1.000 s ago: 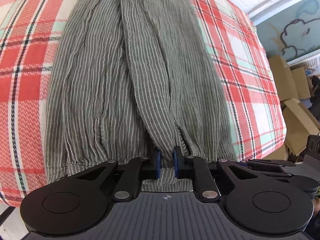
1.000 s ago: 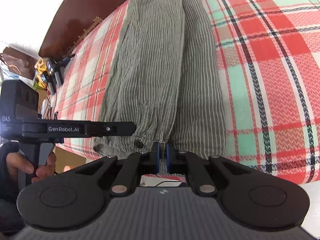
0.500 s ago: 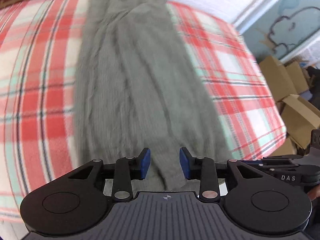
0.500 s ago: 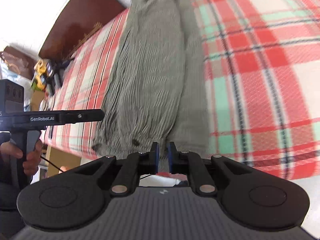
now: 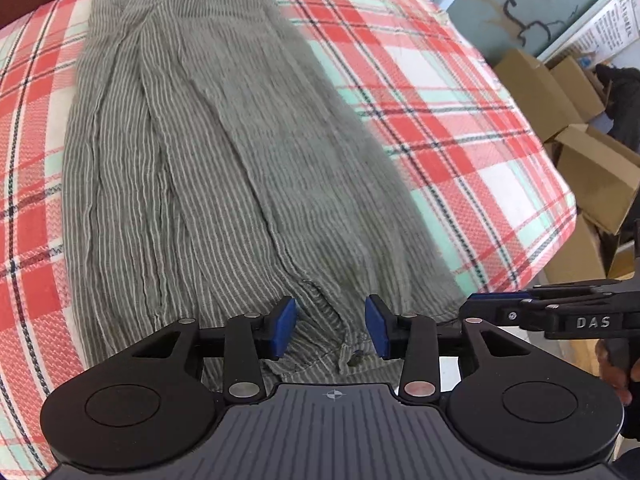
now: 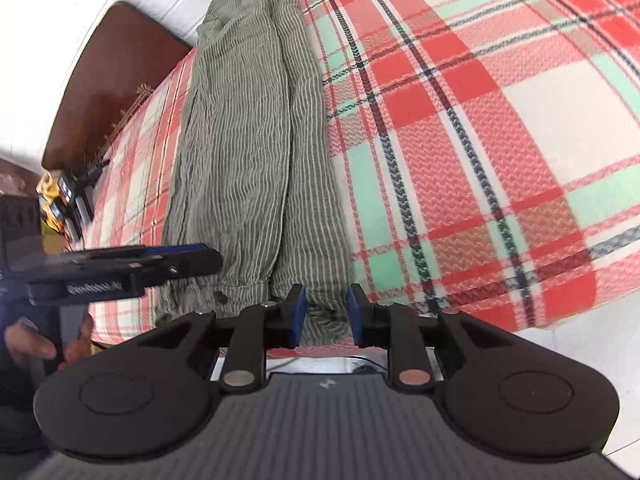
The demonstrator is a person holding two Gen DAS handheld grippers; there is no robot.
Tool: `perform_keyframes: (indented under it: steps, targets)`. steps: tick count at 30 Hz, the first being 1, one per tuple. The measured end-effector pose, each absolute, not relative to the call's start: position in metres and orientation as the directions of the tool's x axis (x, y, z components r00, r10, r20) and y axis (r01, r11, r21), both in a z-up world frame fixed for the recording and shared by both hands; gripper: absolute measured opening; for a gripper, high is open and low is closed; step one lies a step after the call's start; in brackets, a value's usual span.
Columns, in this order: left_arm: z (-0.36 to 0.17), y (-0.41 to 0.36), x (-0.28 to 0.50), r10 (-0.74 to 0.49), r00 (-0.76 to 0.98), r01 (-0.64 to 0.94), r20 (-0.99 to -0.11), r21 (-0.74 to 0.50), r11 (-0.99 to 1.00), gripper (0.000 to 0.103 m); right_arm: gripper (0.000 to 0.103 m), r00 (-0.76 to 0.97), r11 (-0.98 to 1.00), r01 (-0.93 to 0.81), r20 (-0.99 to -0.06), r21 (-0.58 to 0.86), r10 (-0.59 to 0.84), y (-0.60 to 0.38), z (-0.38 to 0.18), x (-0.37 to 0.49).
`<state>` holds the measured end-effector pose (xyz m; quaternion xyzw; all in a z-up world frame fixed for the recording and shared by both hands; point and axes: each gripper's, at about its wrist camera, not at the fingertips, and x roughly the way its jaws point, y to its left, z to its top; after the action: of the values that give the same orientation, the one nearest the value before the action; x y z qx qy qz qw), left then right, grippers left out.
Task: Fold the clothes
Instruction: 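Pinch the shirt hem with both grippers and pull it straight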
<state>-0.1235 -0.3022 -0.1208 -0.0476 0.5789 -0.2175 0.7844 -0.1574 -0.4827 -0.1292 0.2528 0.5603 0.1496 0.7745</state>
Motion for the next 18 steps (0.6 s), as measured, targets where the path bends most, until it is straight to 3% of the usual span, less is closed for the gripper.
perform_keyframes:
  steps: [2,3,4,11,18]
  targets:
    - [-0.122,-0.301,-0.125,-0.396,0.232,0.282,-0.889,-0.328,0.902,0.055,0.026,0.315,0.830,0.053,-0.798,0.556,0.514,-0.481,-0.133,-0.156]
    - [-0.123,-0.300,-0.126,-0.395,0.231,0.280,-0.889,-0.328,0.902,0.055,0.014,0.306,0.836,0.047,-0.804,0.547,0.509,-0.482,-0.135,-0.156]
    - [-0.124,-0.299,-0.127,-0.395,0.229,0.278,-0.890,-0.329,0.903,0.055,0.009,0.298,0.843,0.041,-0.812,0.537,0.502,-0.482,-0.136,-0.156]
    - [-0.127,-0.293,-0.132,-0.394,0.222,0.264,-0.892,-0.334,0.905,0.061,0.009,0.264,0.876,-0.012,-0.844,0.482,0.467,-0.481,-0.139,-0.157]
    - [-0.085,-0.255,-0.150,-0.373,0.335,0.227,-0.865,-0.311,0.923,0.064,0.015,0.308,0.860,-0.041,-0.813,0.508,0.495,-0.483,-0.107,-0.157]
